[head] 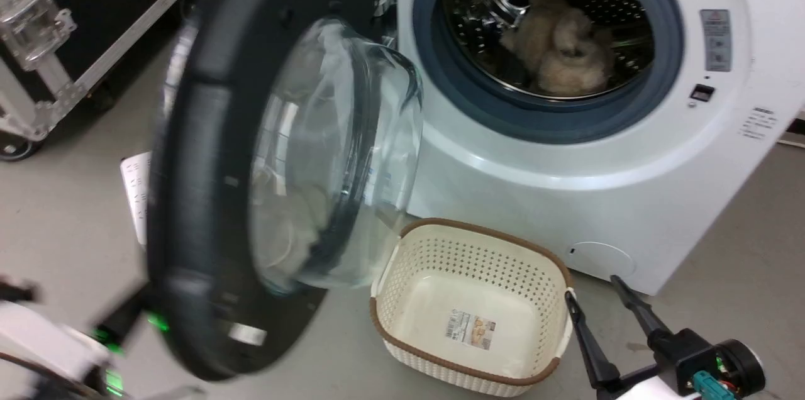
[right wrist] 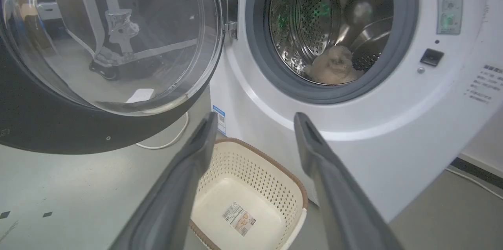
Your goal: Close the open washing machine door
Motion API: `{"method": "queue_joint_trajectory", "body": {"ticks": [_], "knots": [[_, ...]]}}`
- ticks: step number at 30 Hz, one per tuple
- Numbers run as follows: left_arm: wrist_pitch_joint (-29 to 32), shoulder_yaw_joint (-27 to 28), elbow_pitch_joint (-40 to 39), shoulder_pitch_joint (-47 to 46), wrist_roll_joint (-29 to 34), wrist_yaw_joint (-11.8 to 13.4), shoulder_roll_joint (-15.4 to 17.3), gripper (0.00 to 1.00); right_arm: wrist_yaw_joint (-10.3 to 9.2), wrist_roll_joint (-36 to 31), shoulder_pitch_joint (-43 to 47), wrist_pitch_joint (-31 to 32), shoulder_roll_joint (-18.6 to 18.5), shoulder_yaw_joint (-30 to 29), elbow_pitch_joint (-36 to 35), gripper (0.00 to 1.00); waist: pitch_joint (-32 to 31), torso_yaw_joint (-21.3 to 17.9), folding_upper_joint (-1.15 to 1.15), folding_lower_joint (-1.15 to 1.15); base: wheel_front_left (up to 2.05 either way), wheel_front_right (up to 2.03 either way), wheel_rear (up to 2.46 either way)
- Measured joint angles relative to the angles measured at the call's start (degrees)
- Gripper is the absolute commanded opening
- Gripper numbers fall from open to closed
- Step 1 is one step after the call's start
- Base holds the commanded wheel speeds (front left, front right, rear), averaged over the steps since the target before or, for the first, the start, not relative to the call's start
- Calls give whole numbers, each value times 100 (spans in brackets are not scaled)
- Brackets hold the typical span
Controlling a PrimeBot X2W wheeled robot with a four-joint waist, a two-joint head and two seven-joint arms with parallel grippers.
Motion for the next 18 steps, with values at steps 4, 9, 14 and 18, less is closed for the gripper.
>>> {"method": "queue_joint_trajectory", "body": {"ticks": [4,9,14,18], "knots": [[107,-427,-525,517,-113,55,-445,0,0,-15,-4,0,7,-86,-7,100,-34,-161,0,0,0,0,0],[-467,-1473,-886,1160,-378,118,-548,0,0,-63,-28,-1,12,-281,-36,100,-19,-649,0,1,0,0,0],[-1096,-2435,-779,1277,-567,98,-577,0,0,-67,-146,-1,2,-279,-40,100,85,-1143,0,2,0,0,0],[-1614,-3008,-524,1169,-645,41,-590,0,0,-68,-176,-1,-11,-354,-73,100,221,-1589,0,1,0,0,0]]}}
